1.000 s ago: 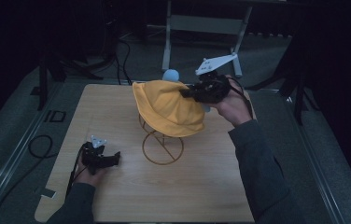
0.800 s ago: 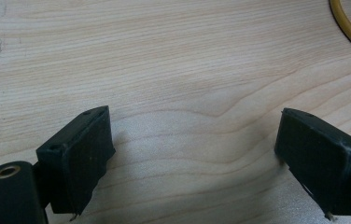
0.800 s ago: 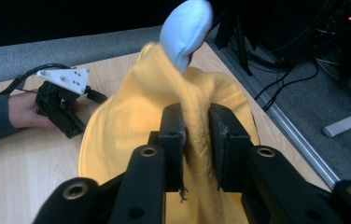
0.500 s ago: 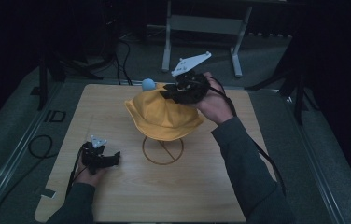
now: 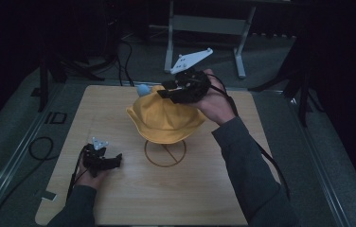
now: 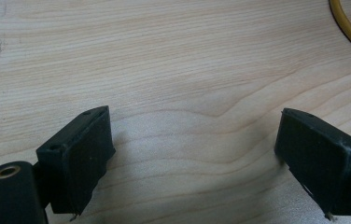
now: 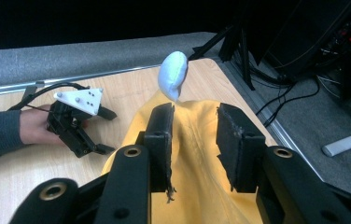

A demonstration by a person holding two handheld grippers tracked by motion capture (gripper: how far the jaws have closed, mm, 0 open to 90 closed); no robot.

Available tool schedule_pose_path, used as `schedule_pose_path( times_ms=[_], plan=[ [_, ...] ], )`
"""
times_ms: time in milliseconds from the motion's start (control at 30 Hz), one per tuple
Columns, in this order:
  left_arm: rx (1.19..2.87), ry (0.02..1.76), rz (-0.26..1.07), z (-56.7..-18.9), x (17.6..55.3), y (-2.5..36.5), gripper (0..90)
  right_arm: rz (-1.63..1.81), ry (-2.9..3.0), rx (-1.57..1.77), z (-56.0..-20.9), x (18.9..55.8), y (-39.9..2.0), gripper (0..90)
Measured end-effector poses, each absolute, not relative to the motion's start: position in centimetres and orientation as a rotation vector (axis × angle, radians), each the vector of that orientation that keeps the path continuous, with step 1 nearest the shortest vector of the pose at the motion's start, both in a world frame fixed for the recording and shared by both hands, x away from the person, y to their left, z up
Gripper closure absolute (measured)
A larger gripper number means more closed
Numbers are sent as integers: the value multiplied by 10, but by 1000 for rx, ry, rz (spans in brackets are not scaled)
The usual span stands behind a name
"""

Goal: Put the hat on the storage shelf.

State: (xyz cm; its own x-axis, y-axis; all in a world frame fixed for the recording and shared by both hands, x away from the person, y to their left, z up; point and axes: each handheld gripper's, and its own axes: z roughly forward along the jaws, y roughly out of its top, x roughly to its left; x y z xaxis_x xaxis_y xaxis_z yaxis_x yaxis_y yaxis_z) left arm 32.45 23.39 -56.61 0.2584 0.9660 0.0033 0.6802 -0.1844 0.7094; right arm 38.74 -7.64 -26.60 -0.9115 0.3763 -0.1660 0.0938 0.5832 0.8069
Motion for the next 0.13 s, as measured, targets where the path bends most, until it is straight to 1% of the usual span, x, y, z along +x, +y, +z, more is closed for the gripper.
schedule_pose_path(
  times_ms=[133],
  plan=[
    [1939,1488,624,-566,325,234,115,1253,2490,388,-263,385,-84,635]
  ],
)
